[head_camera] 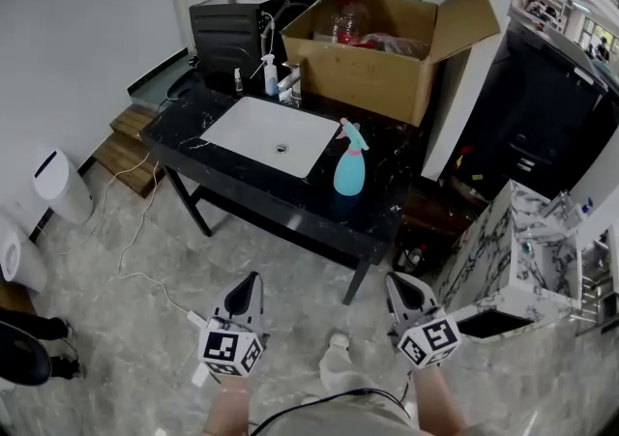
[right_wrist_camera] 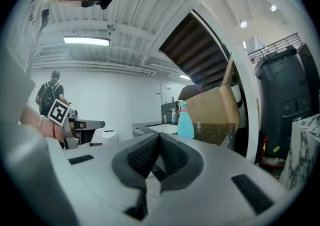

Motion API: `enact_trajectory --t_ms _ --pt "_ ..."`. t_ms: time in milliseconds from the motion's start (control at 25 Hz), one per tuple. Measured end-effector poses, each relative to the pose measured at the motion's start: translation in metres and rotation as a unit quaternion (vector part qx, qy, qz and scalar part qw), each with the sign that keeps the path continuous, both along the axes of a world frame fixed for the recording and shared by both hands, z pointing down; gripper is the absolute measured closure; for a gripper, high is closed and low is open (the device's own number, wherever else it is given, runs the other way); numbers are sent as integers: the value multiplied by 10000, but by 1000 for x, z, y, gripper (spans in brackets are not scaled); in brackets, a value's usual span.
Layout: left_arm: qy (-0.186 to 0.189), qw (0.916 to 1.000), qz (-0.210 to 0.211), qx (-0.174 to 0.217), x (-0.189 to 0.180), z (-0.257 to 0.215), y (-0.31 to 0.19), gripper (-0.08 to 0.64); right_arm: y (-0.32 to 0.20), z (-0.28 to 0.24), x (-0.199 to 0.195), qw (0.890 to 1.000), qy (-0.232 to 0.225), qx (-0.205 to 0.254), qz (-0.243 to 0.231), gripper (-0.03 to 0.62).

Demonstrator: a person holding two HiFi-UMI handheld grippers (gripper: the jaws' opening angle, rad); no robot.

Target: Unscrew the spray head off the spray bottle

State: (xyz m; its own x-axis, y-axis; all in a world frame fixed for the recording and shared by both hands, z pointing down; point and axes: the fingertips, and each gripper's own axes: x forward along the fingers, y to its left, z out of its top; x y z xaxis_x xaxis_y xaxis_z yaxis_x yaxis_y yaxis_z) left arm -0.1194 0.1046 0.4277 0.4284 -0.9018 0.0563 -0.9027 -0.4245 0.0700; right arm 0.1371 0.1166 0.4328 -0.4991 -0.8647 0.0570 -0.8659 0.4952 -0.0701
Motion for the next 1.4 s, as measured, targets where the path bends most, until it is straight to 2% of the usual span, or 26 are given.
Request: enact_trajectory --t_ms 200,440,680,1240,1280,1400 --pt "14 9999 162 -10 23 -1 -50 555 -55 -9 4 9998 18 94 -166 589" --pt "130 9987 486 -125 51 7 -91 555 -105 -3 13 9994 78 -11 -331 589" --pt "157 9980 598 -166 74 11 -133 555 -152 1 19 9985 131 -71 -531 589" --pt "240 9938 1085 49 135 2 -205 552 -216 -19 25 9949 239 175 -961 589" --pt "271 9925 1190 40 140 1 -209 539 -220 -22 25 9946 231 193 -992 589" --pt "307 9868 1590 -66 152 1 -225 399 -231 -29 21 9941 182 228 -1048 568"
